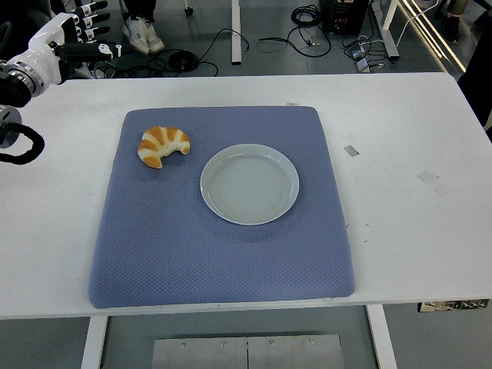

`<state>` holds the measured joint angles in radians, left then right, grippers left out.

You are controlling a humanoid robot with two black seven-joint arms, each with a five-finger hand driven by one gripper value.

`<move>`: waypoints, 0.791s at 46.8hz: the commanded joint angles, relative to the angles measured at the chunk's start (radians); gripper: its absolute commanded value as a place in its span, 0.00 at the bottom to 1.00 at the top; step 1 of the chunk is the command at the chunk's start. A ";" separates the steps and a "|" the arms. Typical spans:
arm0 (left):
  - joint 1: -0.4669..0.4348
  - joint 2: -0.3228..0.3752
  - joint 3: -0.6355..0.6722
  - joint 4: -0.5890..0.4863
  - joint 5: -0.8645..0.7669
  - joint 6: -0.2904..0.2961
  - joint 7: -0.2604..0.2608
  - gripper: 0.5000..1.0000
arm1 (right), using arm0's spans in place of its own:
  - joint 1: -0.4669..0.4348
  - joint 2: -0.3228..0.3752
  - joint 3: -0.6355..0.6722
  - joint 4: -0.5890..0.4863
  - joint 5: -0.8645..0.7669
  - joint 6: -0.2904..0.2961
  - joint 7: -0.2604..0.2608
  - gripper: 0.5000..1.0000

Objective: Place the bread on the plate

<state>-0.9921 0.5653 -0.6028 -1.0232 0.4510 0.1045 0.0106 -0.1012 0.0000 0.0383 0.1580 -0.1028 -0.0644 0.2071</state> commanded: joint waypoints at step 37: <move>-0.072 0.036 0.097 -0.070 0.106 0.032 0.157 0.91 | 0.000 0.000 0.000 0.000 0.000 0.000 0.000 1.00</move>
<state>-1.0553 0.5903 -0.5068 -1.0882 0.5549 0.1410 0.1546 -0.1013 0.0000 0.0384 0.1580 -0.1028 -0.0644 0.2071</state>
